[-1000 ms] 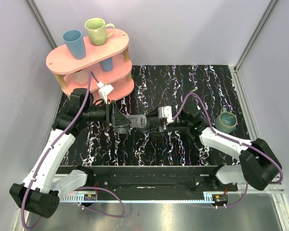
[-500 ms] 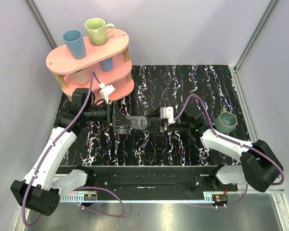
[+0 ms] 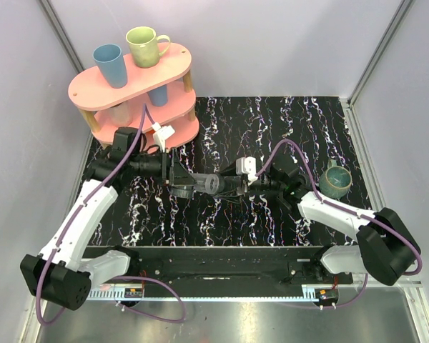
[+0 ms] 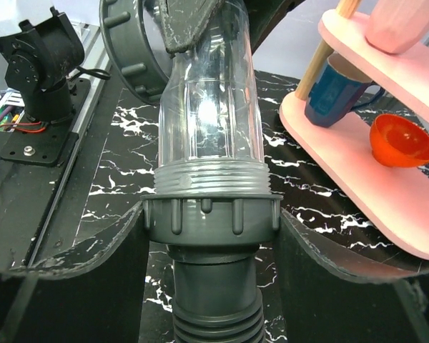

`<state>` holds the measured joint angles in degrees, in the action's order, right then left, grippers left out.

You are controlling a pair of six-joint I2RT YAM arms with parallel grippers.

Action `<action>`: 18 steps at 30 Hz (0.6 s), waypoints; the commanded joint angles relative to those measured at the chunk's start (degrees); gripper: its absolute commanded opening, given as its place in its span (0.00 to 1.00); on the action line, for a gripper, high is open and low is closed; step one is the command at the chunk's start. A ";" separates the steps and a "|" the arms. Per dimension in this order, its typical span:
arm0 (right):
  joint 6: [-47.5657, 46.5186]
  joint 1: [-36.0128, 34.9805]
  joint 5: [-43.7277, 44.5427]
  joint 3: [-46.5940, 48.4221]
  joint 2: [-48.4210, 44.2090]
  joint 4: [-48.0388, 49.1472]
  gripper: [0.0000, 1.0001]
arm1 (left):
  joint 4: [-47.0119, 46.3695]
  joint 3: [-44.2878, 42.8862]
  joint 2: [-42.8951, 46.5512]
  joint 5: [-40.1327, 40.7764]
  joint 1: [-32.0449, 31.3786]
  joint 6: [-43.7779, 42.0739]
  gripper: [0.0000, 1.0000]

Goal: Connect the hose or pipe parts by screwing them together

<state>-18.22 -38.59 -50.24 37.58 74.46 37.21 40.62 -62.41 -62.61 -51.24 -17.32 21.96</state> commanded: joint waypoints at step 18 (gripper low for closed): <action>11.53 -1.75 -9.26 9.88 3.06 0.03 0.22 | -17.88 5.35 -1.21 -3.23 -3.51 -5.52 0.00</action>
<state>-13.13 -38.15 -50.89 41.76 77.43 26.61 40.10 -61.43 -65.58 -49.54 -18.37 17.96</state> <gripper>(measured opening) 0.656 0.530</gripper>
